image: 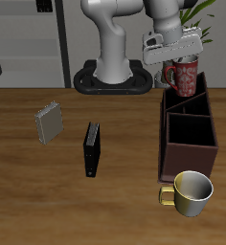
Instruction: Place the red mug into the left desk caddy's left compartment
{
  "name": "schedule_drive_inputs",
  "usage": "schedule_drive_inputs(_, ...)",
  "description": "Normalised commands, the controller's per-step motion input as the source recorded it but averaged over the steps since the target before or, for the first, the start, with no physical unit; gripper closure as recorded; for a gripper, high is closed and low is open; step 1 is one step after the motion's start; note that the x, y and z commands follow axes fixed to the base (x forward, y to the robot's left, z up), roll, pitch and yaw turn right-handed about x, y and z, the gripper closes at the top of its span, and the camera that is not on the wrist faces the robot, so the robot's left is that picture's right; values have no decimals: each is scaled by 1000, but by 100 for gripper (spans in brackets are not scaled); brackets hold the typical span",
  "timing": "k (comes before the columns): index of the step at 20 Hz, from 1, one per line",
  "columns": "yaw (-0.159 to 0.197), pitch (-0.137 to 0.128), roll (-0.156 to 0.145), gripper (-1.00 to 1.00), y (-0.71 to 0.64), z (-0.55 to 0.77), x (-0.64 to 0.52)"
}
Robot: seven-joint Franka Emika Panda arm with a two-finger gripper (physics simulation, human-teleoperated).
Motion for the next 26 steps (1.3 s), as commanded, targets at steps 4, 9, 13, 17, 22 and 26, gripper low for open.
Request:
schedule_drive_inputs(4, -8, 35, -13, 100, -34, -236, 22)
schedule_drive_inputs(9, 31, 59, 15, 100, 79, -318, 76)
schedule_drive_inputs(13, 42, 29, 26, 100, 65, -212, 34)
schedule_drive_inputs(17, 14, 33, 9, 100, 17, -161, 31)
schedule_drive_inputs(22, 19, 45, 34, 100, 136, -260, 11)
schedule_drive_inputs(26, 63, 81, 61, 100, 188, -314, 42)
